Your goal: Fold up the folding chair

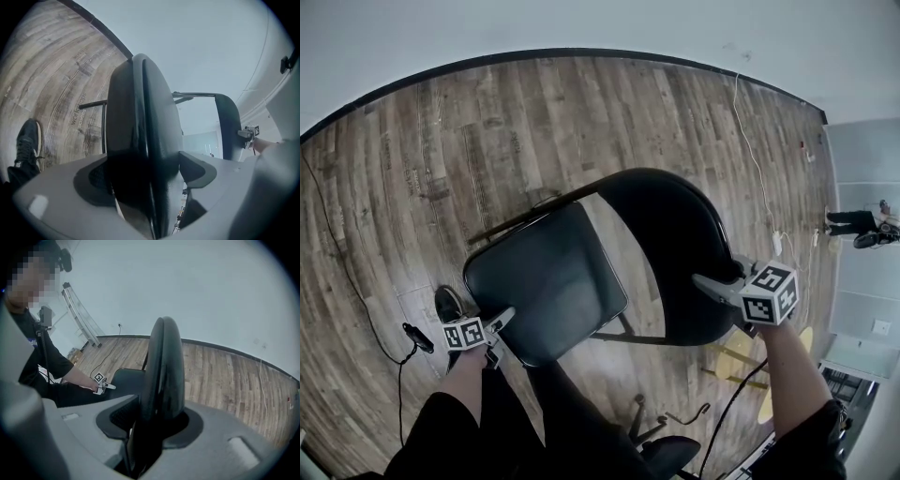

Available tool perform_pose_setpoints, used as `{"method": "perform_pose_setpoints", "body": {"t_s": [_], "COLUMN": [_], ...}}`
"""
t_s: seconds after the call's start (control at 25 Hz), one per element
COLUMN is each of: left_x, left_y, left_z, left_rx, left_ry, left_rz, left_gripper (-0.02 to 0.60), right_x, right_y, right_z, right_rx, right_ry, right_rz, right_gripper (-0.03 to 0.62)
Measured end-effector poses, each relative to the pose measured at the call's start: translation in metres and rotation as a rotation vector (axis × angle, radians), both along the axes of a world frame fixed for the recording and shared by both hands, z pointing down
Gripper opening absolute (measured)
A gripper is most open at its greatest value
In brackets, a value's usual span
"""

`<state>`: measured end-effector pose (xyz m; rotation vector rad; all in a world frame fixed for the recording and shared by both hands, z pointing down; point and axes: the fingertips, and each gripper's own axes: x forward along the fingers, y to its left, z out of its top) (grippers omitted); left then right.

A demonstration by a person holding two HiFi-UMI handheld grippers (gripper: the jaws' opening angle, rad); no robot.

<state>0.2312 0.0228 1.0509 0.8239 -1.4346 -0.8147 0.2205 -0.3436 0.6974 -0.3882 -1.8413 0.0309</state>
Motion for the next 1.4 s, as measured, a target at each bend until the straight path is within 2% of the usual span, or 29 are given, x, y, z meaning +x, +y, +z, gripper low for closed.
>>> {"method": "perform_pose_setpoints", "body": {"t_s": [0.2,0.36,0.8,1.04,1.16,1.28,1.4], "left_x": [0.002,0.005,0.017,0.011,0.002,-0.013,-0.030], "left_y": [0.009,0.010,0.006,-0.003,-0.014,-0.022,-0.032], "left_z": [-0.013,-0.028,-0.082,-0.108,-0.124,-0.136,-0.150], "left_rx": [0.026,0.053,0.113,0.131,0.157,0.161,0.170], "left_ry": [0.015,0.018,0.029,0.028,0.007,-0.012,-0.035], "left_rz": [-0.027,-0.021,-0.049,-0.045,-0.037,-0.054,-0.066], "left_gripper": [0.391,0.400,0.350,0.365,0.333,0.336,0.309], "right_x": [0.005,0.009,0.011,0.015,0.016,0.016,0.012], "right_y": [0.018,0.033,0.087,0.116,0.131,0.150,0.169], "right_z": [-0.011,-0.022,-0.060,-0.074,-0.081,-0.085,-0.089], "right_rx": [-0.028,-0.056,-0.096,-0.070,-0.040,-0.002,0.029], "right_ry": [0.004,0.000,-0.027,-0.032,-0.031,-0.036,-0.047], "right_rz": [0.015,0.020,-0.039,-0.099,-0.135,-0.177,-0.221], "right_gripper": [0.144,0.138,0.138,0.143,0.164,0.170,0.158]}}
